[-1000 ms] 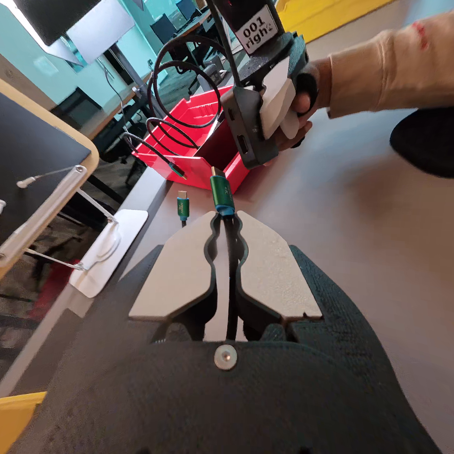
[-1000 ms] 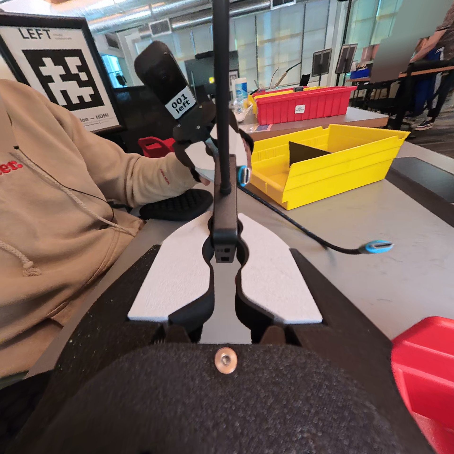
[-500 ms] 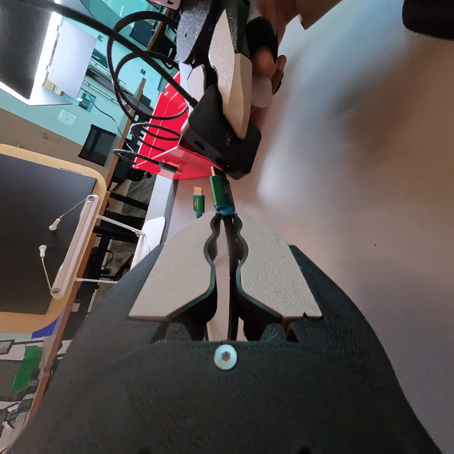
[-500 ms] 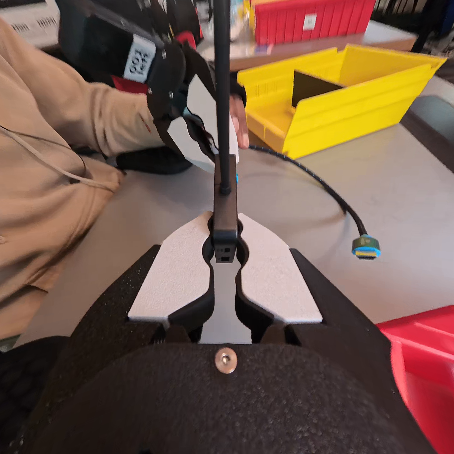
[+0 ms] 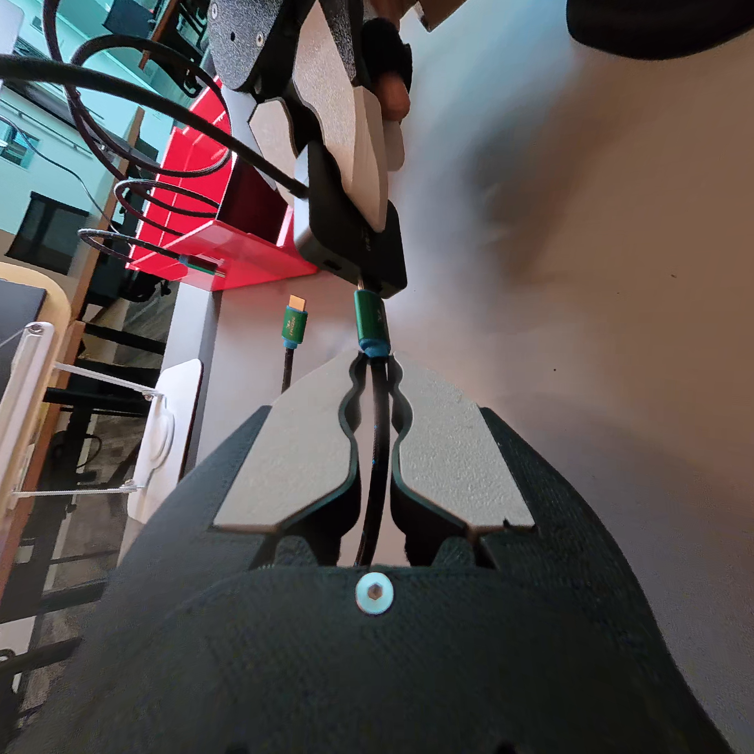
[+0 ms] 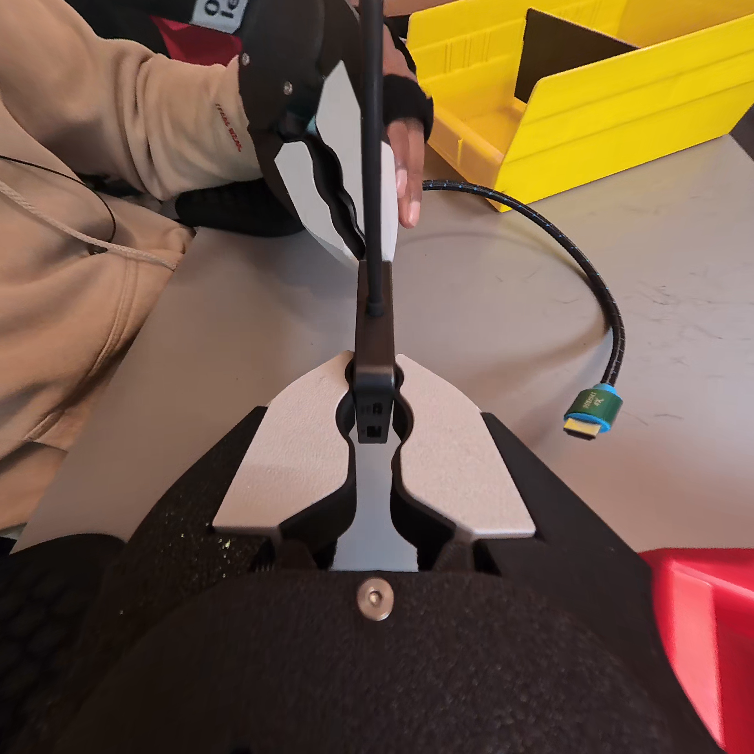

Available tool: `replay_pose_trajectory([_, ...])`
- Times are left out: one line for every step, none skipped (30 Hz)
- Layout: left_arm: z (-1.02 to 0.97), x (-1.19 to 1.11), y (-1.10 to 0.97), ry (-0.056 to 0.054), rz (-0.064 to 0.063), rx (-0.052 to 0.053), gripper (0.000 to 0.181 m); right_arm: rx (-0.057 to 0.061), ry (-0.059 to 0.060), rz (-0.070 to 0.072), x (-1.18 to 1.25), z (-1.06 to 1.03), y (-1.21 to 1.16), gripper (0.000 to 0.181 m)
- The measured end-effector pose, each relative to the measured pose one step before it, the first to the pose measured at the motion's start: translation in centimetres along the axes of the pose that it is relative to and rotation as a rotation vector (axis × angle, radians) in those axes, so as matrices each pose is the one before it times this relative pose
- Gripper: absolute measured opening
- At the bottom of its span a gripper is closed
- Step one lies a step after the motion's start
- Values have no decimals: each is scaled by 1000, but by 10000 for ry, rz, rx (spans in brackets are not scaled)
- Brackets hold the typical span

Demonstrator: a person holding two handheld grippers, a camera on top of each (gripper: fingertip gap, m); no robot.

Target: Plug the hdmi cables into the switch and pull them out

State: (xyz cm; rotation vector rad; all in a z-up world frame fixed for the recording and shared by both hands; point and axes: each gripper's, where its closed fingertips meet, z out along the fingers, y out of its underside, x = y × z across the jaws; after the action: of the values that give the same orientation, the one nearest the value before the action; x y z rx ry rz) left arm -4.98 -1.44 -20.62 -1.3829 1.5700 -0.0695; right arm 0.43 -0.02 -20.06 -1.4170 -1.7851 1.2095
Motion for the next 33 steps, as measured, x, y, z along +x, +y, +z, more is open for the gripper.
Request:
replay_pose_trajectory([3,20,47,20,-67,7,10,51,-64,33,-81,18,-61,13])
replay_pose_trajectory([-1,-30,6,7,-101,33,10,72,-51,29,-62,0,-84,13])
replay_pose_trajectory([-31,-6,-35,46,-167,80,10,75,-39,20,-43,-6,-83,13])
replay_pose_trajectory([-55,-37,-60,51,-200,100,10,87,-43,22,-37,-21,-91,13])
replay_pose_trajectory([-61,-66,-44,36,-179,110,10,130,-39,35,-16,-10,-143,13])
replay_pose_trajectory([-101,-5,-80,84,-191,133,10,161,-62,51,-21,-7,-172,13])
replay_pose_trajectory([-93,92,-105,174,-243,161,10,177,-77,66,-33,-4,-195,13])
replay_pose_trajectory([-103,248,-91,294,-295,157,10,110,-43,67,16,23,-118,13])
replay_pose_trajectory([-85,98,-28,168,-246,114,10,-24,10,28,50,79,61,13])
replay_pose_trajectory([-64,30,-6,93,-161,91,10,-52,7,-11,10,88,84,13])
replay_pose_trajectory([-74,26,-29,96,-194,91,10,70,-57,4,-76,53,-82,13])
replay_pose_trajectory([-106,-55,-163,53,-227,154,10,120,-71,48,-72,2,-167,13])
replay_pose_trajectory([-142,-106,-291,43,-251,255,10,129,-46,40,-28,-58,-167,13])
replay_pose_trajectory([-163,-71,-336,76,-261,276,10,136,-57,43,-50,-71,-171,13])
replay_pose_trajectory([-161,-89,-256,57,-203,214,10,84,-52,43,-53,-16,-114,13])
replay_pose_trajectory([-136,-81,-185,19,-131,171,10,30,-23,23,-27,42,-29,13])
replay_pose_trajectory([-121,-65,-111,25,-123,111,10,52,-54,24,-63,69,-51,13])
replay_pose_trajectory([-97,-68,-111,7,-120,99,10,107,-86,58,-89,40,-109,13])
replay_pose_trajectory([-83,-64,-105,-7,-92,81,10,112,-89,59,-67,25,-106,13])
replay_pose_trajectory([-49,-5,-26,19,-54,2,10,105,-78,40,-65,16,-103,13])
replay_pose_trajectory([-13,55,108,19,32,-122,10,130,-96,33,-100,22,-150,13])
replay_pose_trajectory([28,75,151,-10,112,-167,10,183,-108,48,-103,16,-247,13])
replay_pose_trajectory([17,76,26,-14,75,-90,10,165,-87,31,-102,7,-261,13])
replay_pose_trajectory([-5,15,-59,-19,-10,-22,10,89,-45,19,-68,-11,-164,13])
replay_pose_trajectory([1,-14,-10,-3,-31,-27,10,7,26,-14,16,-19,-50,13])
replay_pose_trajectory([27,22,85,18,-2,-65,10,-44,72,-64,41,9,19,13])
replay_pose_trajectory([55,49,184,25,30,-101,10,-59,65,-49,39,34,36,13])
replay_pose_trajectory([79,67,213,26,46,-133,10,-37,35,-35,27,53,30,13])
replay_pose_trajectory([77,60,201,11,56,-142,10,-75,25,-17,27,50,119,13])
replay_pose_trajectory([59,61,181,19,56,-149,10,-58,-3,-2,-1,50,116,13])
replay_pose_trajectory([58,77,158,7,69,-157,10,9,-18,10,-3,38,17,13])
replay_pose_trajectory([54,47,127,-17,69,-138,10,17,-24,26,-14,44,-17,13])
replay_pose_trajectory([51,23,112,-22,44,-133,10,-13,4,-8,19,32,16,13])
